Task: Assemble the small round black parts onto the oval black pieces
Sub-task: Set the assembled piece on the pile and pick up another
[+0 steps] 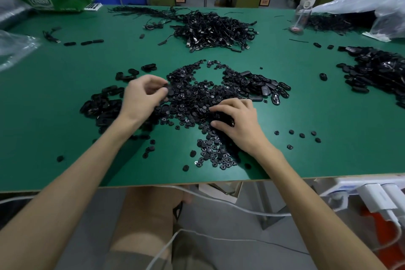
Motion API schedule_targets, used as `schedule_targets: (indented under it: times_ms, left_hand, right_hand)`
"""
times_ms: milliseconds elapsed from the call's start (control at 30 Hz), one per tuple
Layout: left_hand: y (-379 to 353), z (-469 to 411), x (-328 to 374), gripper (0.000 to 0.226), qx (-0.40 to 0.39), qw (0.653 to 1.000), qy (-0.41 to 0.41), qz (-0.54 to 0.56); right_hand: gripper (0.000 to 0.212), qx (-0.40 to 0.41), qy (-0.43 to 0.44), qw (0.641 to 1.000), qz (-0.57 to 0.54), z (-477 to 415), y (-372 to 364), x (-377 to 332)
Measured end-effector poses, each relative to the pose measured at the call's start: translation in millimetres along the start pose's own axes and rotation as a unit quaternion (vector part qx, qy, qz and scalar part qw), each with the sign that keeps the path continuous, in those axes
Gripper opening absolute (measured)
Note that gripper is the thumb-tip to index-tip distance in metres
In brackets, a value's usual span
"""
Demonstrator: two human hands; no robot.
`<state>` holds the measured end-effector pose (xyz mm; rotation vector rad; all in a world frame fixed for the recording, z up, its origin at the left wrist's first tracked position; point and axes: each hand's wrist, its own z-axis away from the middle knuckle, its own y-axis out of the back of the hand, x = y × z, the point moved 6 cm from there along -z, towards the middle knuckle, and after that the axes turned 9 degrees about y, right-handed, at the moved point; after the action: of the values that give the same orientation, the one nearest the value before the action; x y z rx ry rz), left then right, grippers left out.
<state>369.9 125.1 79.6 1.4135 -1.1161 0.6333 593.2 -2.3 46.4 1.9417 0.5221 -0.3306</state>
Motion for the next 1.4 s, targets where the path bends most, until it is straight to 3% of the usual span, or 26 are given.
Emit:
schedule_targets:
  times_ms: [100, 300, 500, 600, 867, 1167, 1400]
  left_hand:
    - [-30.4, 15.6, 9.8, 0.018, -0.060, 0.992, 0.032, 0.103]
    - [-82.5, 35.2, 16.9, 0.015, -0.132, 0.976, 0.047, 0.169]
    - [-94.8, 33.5, 14.1, 0.021, -0.133, 0.967, 0.055, 0.210]
    - [-97.3, 34.5, 10.0, 0.022, -0.143, 0.961, 0.054, 0.229]
    - [-100.3, 38.8, 9.9, 0.026, -0.155, 0.964, 0.024, 0.215]
    - [-101.5, 42.4, 14.2, 0.024, -0.166, 0.965, 0.017, 0.200]
    - [-102.6, 43.1, 14.3, 0.024, -0.173, 0.966, 0.010, 0.194]
  right_hand:
    - [0.023, 0.006, -0.005, 1.000, 0.005, -1.0, -2.4, 1.8]
    - [0.005, 0.040, -0.029, 0.998, -0.027, -0.6, 2.8, 6.5]
    - [0.021, 0.030, -0.036, 0.999, -0.019, -1.5, 4.0, 5.3]
    - [0.019, 0.036, -0.034, 0.998, -0.030, -2.2, 4.2, 5.6]
    - [0.010, 0.108, -0.046, 0.987, -0.110, 3.1, 15.7, 6.4]
    - [0.009, 0.191, -0.098, 0.949, -0.231, 10.6, 25.1, 15.3]
    - [0.011, 0.178, -0.093, 0.948, -0.246, 10.7, 24.9, 14.1]
